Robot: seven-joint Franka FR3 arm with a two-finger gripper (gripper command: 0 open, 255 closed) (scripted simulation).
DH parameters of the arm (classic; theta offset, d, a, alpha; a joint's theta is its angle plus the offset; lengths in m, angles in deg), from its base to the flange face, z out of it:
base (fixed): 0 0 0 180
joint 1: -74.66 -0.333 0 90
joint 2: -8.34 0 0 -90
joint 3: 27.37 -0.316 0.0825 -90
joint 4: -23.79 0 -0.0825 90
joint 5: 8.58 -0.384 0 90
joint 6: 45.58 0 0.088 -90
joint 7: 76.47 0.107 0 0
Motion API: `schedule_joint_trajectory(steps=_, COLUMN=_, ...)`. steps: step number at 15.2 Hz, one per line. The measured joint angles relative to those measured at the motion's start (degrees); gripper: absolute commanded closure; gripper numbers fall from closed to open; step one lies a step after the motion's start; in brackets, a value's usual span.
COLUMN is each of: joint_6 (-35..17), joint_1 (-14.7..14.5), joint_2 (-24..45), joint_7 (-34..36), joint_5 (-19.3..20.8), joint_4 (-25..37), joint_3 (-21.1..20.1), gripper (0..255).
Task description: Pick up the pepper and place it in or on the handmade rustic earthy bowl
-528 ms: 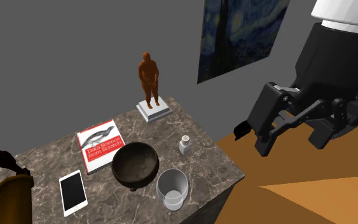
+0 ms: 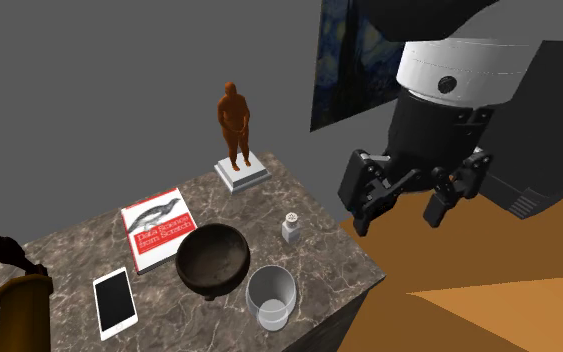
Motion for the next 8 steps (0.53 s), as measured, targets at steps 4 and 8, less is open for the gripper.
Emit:
schedule_joint_trajectory(steps=4, joint_6=-7.0, joint_1=-0.7, joint_2=7.2, joint_7=2.2, joint_5=-0.7, joint_4=0.1, joint_3=-1.9, gripper=0)
schedule_joint_trajectory(steps=8, joint_6=-13.7, joint_1=-1.1, joint_2=15.7, joint_7=4.0, joint_5=-0.6, joint_4=1.9, joint_3=-3.3, gripper=0)
